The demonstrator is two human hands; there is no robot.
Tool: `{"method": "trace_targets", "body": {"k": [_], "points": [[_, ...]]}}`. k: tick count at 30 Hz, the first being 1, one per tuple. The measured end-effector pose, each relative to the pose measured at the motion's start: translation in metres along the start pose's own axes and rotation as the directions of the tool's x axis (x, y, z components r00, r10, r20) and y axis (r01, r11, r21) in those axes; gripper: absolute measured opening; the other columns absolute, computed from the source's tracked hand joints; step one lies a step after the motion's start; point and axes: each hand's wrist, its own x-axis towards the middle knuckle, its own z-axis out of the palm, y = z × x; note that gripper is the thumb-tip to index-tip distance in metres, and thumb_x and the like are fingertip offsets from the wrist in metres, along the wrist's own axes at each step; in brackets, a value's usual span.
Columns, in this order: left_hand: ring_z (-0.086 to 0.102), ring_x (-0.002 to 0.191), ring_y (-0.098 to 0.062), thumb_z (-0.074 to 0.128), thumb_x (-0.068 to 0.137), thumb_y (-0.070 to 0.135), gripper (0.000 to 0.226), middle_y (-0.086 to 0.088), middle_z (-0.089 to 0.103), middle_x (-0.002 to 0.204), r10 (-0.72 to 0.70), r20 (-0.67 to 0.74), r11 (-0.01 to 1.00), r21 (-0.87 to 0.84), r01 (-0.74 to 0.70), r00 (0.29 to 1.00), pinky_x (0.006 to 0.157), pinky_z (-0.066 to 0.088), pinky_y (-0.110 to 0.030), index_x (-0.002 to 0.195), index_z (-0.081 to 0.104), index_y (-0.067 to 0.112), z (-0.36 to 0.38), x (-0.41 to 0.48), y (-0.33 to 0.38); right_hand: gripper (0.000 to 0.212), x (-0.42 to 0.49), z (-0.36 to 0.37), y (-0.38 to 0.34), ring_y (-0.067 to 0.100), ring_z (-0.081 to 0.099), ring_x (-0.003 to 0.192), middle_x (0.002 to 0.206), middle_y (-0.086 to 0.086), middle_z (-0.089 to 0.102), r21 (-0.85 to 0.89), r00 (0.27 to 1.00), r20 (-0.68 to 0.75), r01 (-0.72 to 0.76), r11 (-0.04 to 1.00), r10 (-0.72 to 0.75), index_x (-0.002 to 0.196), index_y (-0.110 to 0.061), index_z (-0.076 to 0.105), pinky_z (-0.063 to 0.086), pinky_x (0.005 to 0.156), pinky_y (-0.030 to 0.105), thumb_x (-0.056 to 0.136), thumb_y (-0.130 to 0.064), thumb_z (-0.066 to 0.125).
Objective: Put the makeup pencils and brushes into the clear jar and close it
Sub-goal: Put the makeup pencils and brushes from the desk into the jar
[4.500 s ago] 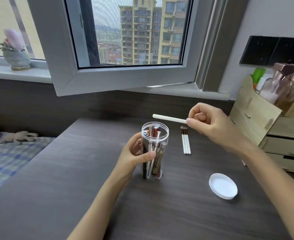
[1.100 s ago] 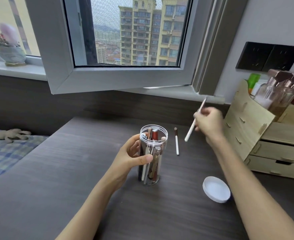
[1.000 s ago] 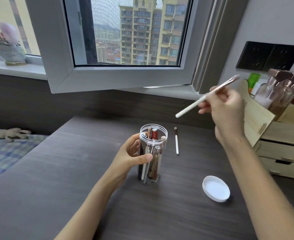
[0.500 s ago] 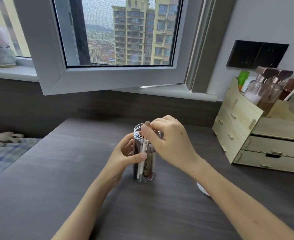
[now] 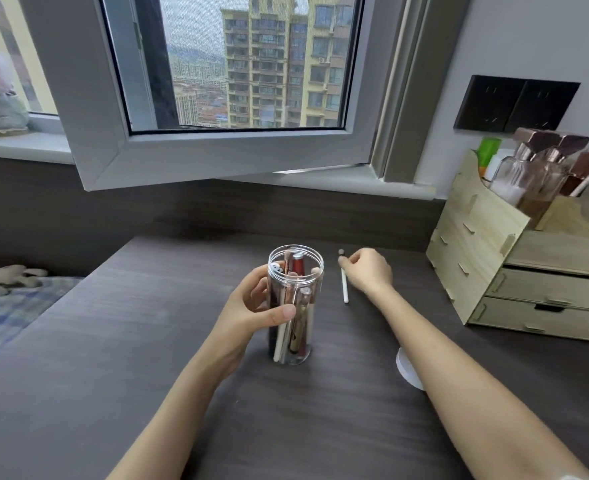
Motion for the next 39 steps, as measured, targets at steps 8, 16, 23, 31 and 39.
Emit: {"method": "trace_targets", "body": {"k": [8, 16, 23, 31, 39], "points": [[0.064, 0.107, -0.018, 0.08, 0.056, 0.026, 0.073, -0.005, 0.069, 0.115, -0.006, 0.002, 1.0, 0.005, 0.006, 1.0, 0.085, 0.048, -0.03, 0.125, 0.057, 0.018, 0.0, 0.0, 0.001, 0.036, 0.013, 0.015, -0.002, 0.034, 0.059, 0.112, 0.122, 0.014, 0.062, -0.287, 0.991, 0.123, -0.02, 0.958, 0.058, 0.111, -0.005, 0.06, 0.046, 0.081, 0.032, 0.09, -0.033, 0.054], [0.064, 0.105, -0.017, 0.079, 0.058, 0.023, 0.071, -0.005, 0.069, 0.113, 0.0, -0.005, 1.0, 0.0, 0.0, 1.0, 0.09, 0.047, -0.033, 0.126, 0.056, 0.014, 0.0, 0.0, -0.001, 0.033, -0.025, -0.074, -0.03, 0.003, 0.043, 0.029, 0.057, 0.009, 0.054, 0.769, 0.976, -0.122, 0.208, 0.605, -0.18, 0.061, -0.009, 0.05, 0.03, 0.029, 0.015, 0.093, -0.006, 0.041], [0.063, 0.103, -0.015, 0.078, 0.059, 0.022, 0.072, -0.003, 0.069, 0.113, 0.001, -0.002, 1.0, -0.005, -0.001, 1.0, 0.083, 0.048, -0.028, 0.127, 0.055, 0.013, 0.001, -0.001, 0.001, 0.016, -0.105, -0.104, -0.069, 0.005, 0.063, 0.062, 0.068, -0.004, 0.068, 0.42, 0.746, -0.129, 0.638, 0.645, -0.654, 0.078, -0.012, 0.067, 0.052, 0.061, 0.026, 0.087, -0.018, 0.056], [0.065, 0.107, -0.018, 0.079, 0.061, 0.023, 0.069, -0.006, 0.07, 0.116, 0.008, 0.001, 1.0, -0.001, -0.008, 1.0, 0.084, 0.05, -0.029, 0.125, 0.056, 0.015, 0.001, -0.002, 0.002, 0.02, -0.107, -0.074, -0.069, 0.011, 0.051, 0.091, 0.094, -0.006, 0.064, 0.225, 0.678, 0.086, 0.7, 0.677, -0.73, 0.102, -0.023, 0.069, 0.042, 0.078, 0.023, 0.085, -0.031, 0.061], [0.064, 0.106, -0.018, 0.079, 0.062, 0.026, 0.066, -0.004, 0.07, 0.113, 0.009, 0.009, 1.0, 0.011, -0.009, 1.0, 0.083, 0.05, -0.029, 0.123, 0.057, 0.018, 0.001, -0.002, 0.002, 0.033, -0.115, -0.068, -0.07, 0.014, 0.055, 0.12, 0.121, -0.001, 0.067, 0.156, 0.458, 0.021, 0.877, 0.455, -0.889, 0.115, -0.012, 0.067, 0.038, 0.104, 0.029, 0.093, -0.025, 0.045]]}}
